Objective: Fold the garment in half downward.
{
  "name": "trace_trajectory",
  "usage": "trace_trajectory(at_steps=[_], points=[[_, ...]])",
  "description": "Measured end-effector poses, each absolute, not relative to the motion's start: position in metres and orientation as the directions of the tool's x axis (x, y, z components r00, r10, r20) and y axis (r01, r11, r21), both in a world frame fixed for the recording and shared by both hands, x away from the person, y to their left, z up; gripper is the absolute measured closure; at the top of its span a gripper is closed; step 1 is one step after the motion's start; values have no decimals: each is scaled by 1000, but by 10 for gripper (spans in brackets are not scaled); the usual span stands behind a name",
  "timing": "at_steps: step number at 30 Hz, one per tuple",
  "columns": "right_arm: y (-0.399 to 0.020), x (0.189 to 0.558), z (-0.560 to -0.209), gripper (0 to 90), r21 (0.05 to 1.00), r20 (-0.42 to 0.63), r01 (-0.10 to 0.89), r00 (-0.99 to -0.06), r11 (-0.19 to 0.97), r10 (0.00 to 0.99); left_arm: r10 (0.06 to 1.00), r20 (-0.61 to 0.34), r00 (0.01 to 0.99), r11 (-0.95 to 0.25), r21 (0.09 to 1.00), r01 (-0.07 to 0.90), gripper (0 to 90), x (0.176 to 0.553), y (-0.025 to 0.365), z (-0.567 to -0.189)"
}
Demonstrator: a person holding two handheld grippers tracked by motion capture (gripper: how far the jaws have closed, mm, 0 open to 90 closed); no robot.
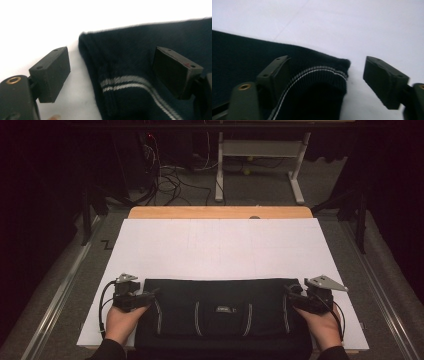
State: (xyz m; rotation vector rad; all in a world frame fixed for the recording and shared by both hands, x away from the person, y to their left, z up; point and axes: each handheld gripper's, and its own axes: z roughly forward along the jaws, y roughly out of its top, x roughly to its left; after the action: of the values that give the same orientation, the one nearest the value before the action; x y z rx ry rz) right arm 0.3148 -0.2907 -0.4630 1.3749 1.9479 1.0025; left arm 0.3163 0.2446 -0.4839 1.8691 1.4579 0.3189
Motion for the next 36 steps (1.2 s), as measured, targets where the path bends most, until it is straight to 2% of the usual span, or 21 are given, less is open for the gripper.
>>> trace_trajectory(at_steps=[1,2,5,8,11,15,21,24,29,36], points=[[-289,324,-468,277,778,-3,596,-312,198,950,918,-226,325,-92,676,731,223,315,245,-484],[-289,324,-468,277,778,-3,596,-312,198,950,919,-223,325,-93,680,728,223,313,246,-484],[-292,326,-475,265,741,39,649,-298,173,954,914,-232,332,-86,690,719,329,308,247,-485],[-295,323,-475,300,735,64,660,-294,154,954,905,-215,368,-124,692,711,453,305,241,-486],[-294,323,-475,391,739,68,657,-295,151,953,896,-220,386,-135,693,708,562,304,240,-486],[-291,324,-475,533,743,76,652,-307,152,949,882,-242,405,-135,692,709,656,304,241,-487],[-290,326,-476,714,741,117,657,-328,138,937,881,-218,420,-157,702,695,704,302,238,-487],[-288,327,-476,771,745,116,650,-347,150,931,879,-222,422,-151,709,689,715,301,239,-487],[-286,320,-474,794,781,69,599,-362,176,930,878,-247,410,-96,749,656,731,294,243,-483],[-286,309,-464,795,841,32,513,-367,174,930,882,-208,423,-82,816,573,742,285,241,-467]])
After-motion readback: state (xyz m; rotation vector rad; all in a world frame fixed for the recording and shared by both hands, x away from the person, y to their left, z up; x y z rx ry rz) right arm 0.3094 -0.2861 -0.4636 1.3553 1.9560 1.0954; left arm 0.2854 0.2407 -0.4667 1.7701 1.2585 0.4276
